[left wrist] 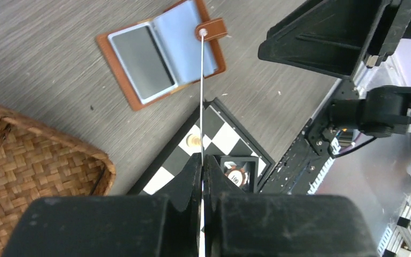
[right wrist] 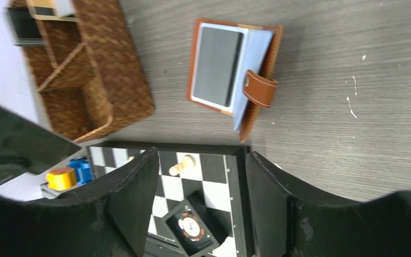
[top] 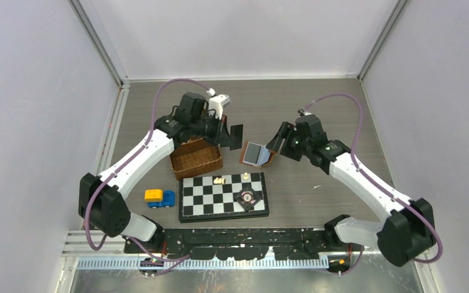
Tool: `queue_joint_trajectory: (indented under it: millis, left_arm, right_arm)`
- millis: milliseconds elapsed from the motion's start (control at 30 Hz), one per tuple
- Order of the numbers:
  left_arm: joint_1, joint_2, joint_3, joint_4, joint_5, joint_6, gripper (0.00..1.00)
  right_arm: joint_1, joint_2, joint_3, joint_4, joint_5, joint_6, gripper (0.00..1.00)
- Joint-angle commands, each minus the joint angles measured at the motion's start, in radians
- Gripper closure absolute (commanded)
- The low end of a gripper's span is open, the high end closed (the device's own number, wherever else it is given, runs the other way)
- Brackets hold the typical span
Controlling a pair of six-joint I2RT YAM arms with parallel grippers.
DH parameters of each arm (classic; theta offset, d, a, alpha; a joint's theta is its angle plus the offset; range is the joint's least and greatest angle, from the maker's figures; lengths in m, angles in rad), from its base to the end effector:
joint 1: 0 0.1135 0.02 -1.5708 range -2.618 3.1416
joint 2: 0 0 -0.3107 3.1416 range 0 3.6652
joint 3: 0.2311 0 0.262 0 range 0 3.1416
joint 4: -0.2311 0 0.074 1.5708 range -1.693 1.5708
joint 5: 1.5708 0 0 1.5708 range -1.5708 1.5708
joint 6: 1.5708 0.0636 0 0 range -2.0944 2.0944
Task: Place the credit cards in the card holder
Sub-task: Insert the credit card into the card holder.
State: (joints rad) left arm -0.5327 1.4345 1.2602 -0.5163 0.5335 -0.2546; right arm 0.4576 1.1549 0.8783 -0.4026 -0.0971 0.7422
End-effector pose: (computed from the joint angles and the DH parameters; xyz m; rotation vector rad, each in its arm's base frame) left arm 0.2753 -0.1998 0.3542 0.6200 2.2664 -1.0091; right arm 0.2332 0.1217 0.2995 0.2800 2.3402 0.7302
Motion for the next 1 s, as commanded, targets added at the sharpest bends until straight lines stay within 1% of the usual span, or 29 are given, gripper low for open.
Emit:
queue_joint_trajectory:
  millis: [0,67,167,300,467,700,833,900,967]
  left_arm:
    - [0.001,0.016,0.045,-0.053,-0.085,-0.002,1.00]
    - [0.000,0.026,0.051,-0.063,-0.079,-0.006,1.00]
    - [0.000,0.031,0.052,-0.066,-0.065,-0.009,1.00]
    - [0.001,0.036,0.052,-0.065,-0.061,-0.013,1.00]
    - [0.000,0.062,0.056,-0.064,-0.028,-0.027,1.00]
    - [-0.015,0.156,0.071,-0.004,0.045,-0.156,1.00]
    - [-0.050,0.231,0.087,0.057,0.031,-0.214,1.00]
    - [-0.067,0.285,0.098,0.128,0.048,-0.263,1.00]
    - [-0.073,0.354,0.135,0.152,0.073,-0.285,1.00]
  right_arm:
    - [0.028,0.096,0.032,-0.007,0.094,0.048,0.37]
    - [0.030,0.158,0.050,0.007,0.094,0.040,0.46]
    - [0.029,0.228,0.080,-0.006,0.150,0.023,0.52]
    - [0.029,0.300,0.105,-0.008,0.155,0.013,0.52]
    - [0.030,0.342,0.101,0.031,0.149,0.005,0.52]
    - [0.026,0.373,0.099,0.034,0.220,-0.044,0.74]
    - [0.003,0.397,0.090,0.053,0.210,-0.075,0.86]
    - [-0.012,0.400,0.081,0.069,0.197,-0.092,0.91]
    - [-0.032,0.403,0.067,0.092,0.178,-0.109,0.96]
